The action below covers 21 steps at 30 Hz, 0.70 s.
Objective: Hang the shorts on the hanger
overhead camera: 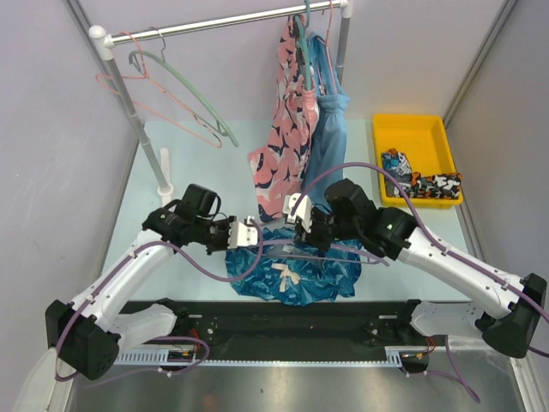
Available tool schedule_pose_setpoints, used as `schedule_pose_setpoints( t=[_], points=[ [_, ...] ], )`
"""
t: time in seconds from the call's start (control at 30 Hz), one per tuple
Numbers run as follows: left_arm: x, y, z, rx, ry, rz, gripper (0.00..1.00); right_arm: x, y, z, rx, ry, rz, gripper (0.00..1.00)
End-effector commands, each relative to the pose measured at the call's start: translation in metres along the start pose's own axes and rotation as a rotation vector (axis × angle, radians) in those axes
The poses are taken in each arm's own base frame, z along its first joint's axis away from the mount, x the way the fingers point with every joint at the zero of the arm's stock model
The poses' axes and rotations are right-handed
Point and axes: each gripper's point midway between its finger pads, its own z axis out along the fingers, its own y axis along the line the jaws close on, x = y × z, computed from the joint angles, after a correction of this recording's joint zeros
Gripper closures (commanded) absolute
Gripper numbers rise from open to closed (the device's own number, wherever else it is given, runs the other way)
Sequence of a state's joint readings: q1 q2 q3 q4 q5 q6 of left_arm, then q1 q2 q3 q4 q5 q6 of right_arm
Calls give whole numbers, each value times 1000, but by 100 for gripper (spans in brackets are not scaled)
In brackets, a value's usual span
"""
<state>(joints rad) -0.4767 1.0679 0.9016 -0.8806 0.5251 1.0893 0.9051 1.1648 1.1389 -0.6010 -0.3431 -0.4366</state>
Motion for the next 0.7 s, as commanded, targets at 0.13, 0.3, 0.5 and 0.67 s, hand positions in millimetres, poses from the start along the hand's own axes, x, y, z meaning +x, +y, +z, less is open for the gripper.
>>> schedule_pose_setpoints(
  t=[0.13,0.3,0.5,0.67],
  points=[
    [-39,-2,-20,-4,-80,-33,95,-42,-9,8,59,-170,-32,100],
    [-44,-6,-22,14,-86,-29,92,-47,-9,15,62,-217,-45,100],
    [-38,-16,-26,38,-64,-44,48,-50,-7,14,66,-272,-72,100],
    [-25,-19,-24,42,-29,-46,38,-51,-2,9,58,-307,-109,100]
  ],
)
